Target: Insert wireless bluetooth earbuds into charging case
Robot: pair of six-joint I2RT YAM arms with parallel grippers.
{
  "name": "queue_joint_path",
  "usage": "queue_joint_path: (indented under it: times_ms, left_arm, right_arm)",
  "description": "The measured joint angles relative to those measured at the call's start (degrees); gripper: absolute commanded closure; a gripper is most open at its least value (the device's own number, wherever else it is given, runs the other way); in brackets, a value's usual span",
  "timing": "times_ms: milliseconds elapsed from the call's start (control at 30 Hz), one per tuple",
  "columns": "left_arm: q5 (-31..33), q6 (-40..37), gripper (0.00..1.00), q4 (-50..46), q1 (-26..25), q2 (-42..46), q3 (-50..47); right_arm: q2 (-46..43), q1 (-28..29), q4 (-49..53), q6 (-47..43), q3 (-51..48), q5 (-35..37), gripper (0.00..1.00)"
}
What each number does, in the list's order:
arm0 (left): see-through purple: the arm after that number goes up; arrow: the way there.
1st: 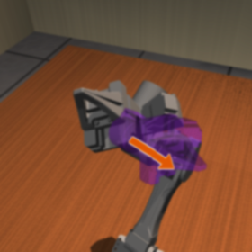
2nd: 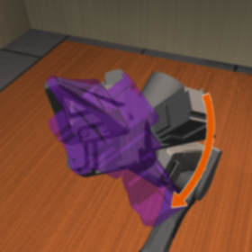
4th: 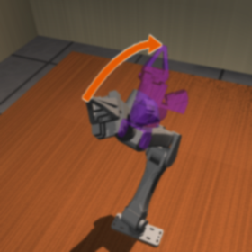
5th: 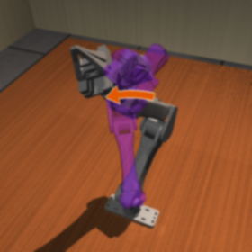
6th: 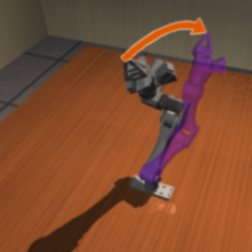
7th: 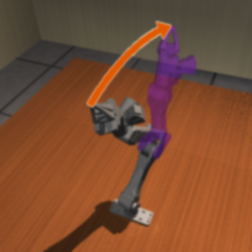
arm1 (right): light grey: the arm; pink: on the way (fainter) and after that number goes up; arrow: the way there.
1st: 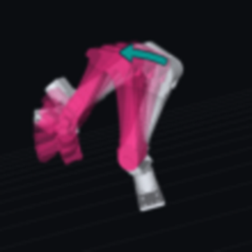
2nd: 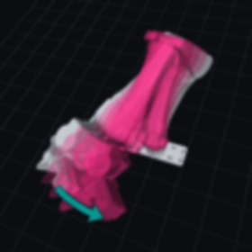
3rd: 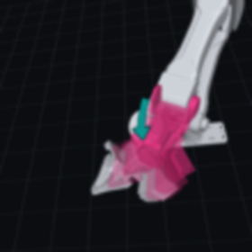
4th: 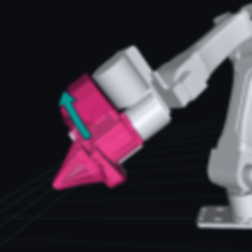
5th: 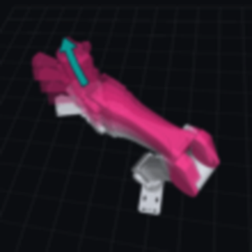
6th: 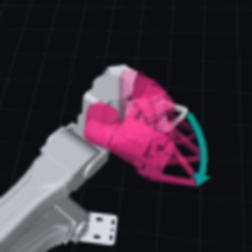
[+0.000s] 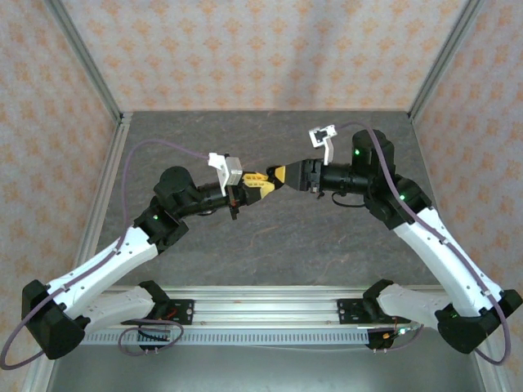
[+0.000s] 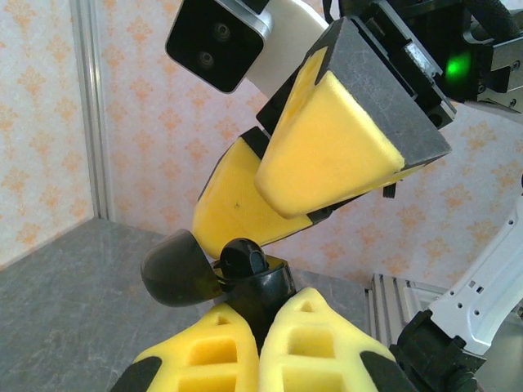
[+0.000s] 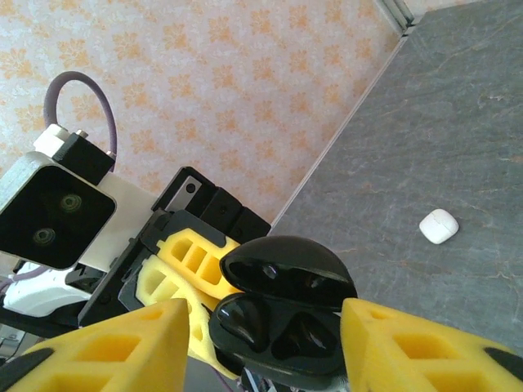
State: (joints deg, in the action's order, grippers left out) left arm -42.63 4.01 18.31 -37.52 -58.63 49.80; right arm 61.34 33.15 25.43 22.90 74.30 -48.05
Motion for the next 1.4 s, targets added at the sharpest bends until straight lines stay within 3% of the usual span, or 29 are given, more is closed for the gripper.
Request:
queue_joint_path:
  times_ms: [433,1033,1233,1400]
  left_arm:
    - [0.2,0.0,1.0,0.5,0.0,0.0,1.0]
    - [1.1,0.0,1.0,2.4,-0.7,-4.2,5.0]
    - [1.1,0.0,1.0,3.4,-1.1,-5.5,6.0]
    - [1.1,0.0,1.0,3.8,-1.1,-6.8,6.5]
  right_arm:
    - [-2.8,-2.0,3.5,6.8,0.9,6.5,0.41]
    - [-3.8,-2.4,-14.6,30.1,-9.6,3.0,0.4]
    - [-3.8,-2.4,-18.6,33.7,-10.3,2.6,0.49]
    - [-3.8,-2.7,-20.9,35.7,-11.1,3.0,0.66]
